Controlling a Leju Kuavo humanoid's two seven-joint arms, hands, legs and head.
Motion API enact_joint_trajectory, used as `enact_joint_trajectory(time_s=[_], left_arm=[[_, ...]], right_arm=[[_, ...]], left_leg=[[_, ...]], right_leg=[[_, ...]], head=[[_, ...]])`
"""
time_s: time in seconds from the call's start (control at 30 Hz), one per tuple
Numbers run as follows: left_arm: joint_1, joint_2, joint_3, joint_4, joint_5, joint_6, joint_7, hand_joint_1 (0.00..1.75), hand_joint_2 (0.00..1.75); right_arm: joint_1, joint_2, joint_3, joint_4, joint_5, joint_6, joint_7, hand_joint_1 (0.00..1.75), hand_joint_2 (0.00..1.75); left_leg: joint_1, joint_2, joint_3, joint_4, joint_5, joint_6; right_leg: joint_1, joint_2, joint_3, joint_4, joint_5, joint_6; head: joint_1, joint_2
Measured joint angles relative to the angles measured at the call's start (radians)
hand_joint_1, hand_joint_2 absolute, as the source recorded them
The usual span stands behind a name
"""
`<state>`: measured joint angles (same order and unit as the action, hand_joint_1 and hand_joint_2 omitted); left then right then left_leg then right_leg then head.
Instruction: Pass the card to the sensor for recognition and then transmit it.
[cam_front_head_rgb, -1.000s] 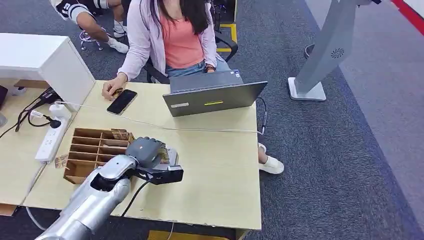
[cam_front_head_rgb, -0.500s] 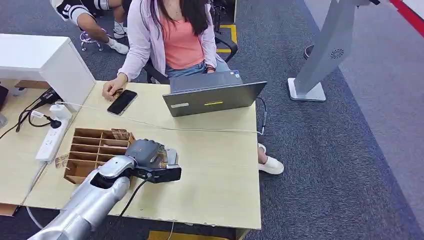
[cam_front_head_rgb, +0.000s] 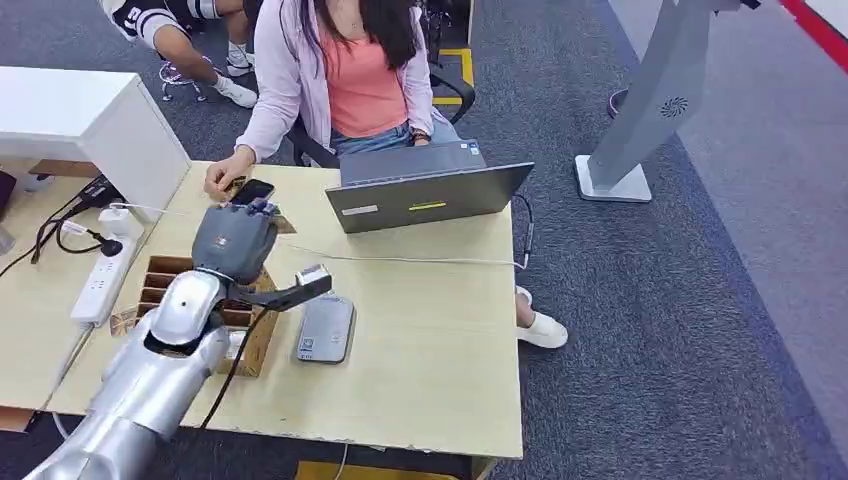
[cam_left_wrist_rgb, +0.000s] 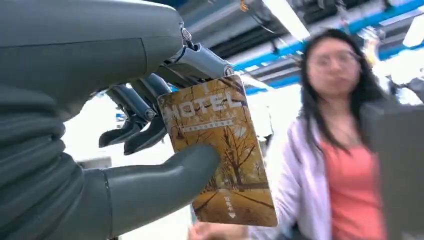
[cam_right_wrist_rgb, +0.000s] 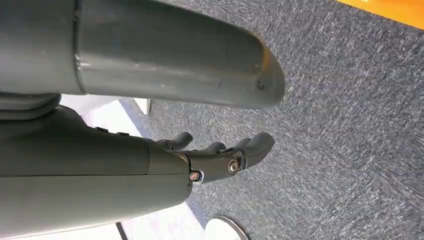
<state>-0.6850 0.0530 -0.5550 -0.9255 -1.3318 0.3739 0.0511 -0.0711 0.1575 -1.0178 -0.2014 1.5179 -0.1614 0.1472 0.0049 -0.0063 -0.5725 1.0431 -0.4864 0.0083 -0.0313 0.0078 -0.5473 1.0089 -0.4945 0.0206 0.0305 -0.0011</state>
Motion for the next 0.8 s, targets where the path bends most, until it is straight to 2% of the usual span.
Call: enact_joint_trajectory(time_s=[0.1, 0.23, 0.37, 0.53, 0.8], left_arm=[[-0.024, 0.023, 0.068, -0.001, -0.048, 0.047, 0.014, 1.75, 1.75], [-0.152, 0.068, 0.163, 0.07, -0.05, 0.099, -0.032, 1.75, 1.75], [-0.26, 0.099, 0.218, 0.155, -0.095, 0.083, -0.029, 1.75, 1.75], [-0.366, 0.119, 0.241, 0.256, -0.118, 0.054, -0.017, 1.75, 1.75], [-0.418, 0.133, 0.261, 0.319, -0.116, 0.042, -0.018, 1.75, 1.75]], right_arm=[[0.0, 0.0, 0.013, 0.0, 0.003, 0.007, -0.007, 0.0, 0.0], [0.0, 0.0, 0.035, 0.0, 0.004, 0.018, -0.009, 0.0, 0.0], [0.0, 0.0, 0.05, 0.0, 0.004, 0.02, -0.01, 0.0, 0.0], [-0.002, 0.0, 0.063, 0.0, 0.004, 0.023, -0.013, 0.0, 0.0], [-0.003, 0.0, 0.071, 0.0, 0.004, 0.022, -0.01, 0.0, 0.0]], left_leg=[[0.001, -0.001, -0.001, 0.0, 0.001, 0.0], [0.002, 0.001, -0.002, 0.0, 0.002, -0.002], [0.003, -0.001, -0.003, 0.0, 0.003, -0.002], [0.003, 0.0, -0.004, 0.0, 0.004, -0.002], [0.003, 0.0, -0.004, 0.0, 0.004, -0.002]], right_leg=[[0.001, -0.001, -0.001, 0.0, 0.0, 0.0], [0.002, 0.001, -0.003, 0.0, 0.003, -0.002], [0.003, 0.0, -0.003, 0.0, 0.003, -0.002], [0.002, 0.0, -0.003, 0.0, 0.003, -0.001], [0.003, 0.0, -0.004, 0.0, 0.003, -0.001]], head=[[0.001, 0.0], [0.0, 0.0], [0.001, 0.0], [0.001, 0.0], [0.001, 0.0]])
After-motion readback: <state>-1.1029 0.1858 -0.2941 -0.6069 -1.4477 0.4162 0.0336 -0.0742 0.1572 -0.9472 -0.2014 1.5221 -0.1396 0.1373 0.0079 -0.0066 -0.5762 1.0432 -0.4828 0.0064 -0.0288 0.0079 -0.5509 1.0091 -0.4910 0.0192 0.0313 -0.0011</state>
